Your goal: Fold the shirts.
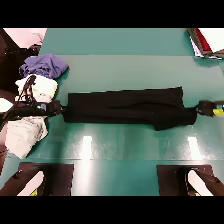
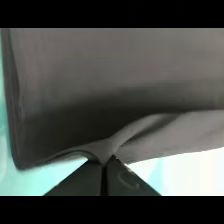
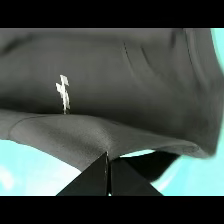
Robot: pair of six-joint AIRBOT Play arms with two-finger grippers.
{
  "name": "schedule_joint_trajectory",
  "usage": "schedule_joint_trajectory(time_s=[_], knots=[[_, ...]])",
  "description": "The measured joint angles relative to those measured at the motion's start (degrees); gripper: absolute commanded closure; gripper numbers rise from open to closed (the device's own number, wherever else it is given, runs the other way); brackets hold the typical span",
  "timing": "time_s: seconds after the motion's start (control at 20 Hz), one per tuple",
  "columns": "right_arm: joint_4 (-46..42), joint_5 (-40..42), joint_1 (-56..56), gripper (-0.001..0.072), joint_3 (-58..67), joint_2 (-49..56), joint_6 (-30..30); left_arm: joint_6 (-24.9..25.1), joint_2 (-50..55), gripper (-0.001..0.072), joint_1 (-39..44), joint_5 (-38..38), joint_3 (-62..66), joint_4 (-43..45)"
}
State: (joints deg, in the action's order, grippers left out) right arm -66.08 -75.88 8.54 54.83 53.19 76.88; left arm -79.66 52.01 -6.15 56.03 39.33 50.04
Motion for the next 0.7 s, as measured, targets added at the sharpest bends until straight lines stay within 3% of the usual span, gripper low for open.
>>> schedule_joint_trajectory(time_s=[0.45, 0.5, 0.55, 0.6, 0.65, 0.7], knots=[[0.61, 6.84, -4.87, 0.0691, 14.43, 21.79, 0.04, 0.24, 16.85, 0.0670, 0.00, -8.46, 8.83, -1.66], [1.11, 7.63, -4.94, 0.0681, 15.67, 23.43, 0.07, 0.37, 18.67, 0.0412, 0.00, -8.87, 10.27, -1.86], [1.99, 8.52, -4.94, 0.0510, 16.85, 24.92, 0.11, 0.42, 19.98, 0.0079, 0.00, -9.38, 11.52, -2.05], [3.30, 9.90, -4.83, 0.0260, 17.97, 26.25, 0.13, 0.42, 21.07, 0.0037, -0.02, -10.08, 12.72, -2.54], [5.11, 10.91, -4.50, 0.0147, 19.15, 27.56, 0.13, 0.39, 21.86, 0.0045, -0.04, -10.47, 13.86, -3.19], [6.97, 11.85, -4.02, 0.0145, 20.63, 29.05, 0.13, 0.42, 22.36, 0.0045, -0.04, -10.69, 14.99, -3.89]])
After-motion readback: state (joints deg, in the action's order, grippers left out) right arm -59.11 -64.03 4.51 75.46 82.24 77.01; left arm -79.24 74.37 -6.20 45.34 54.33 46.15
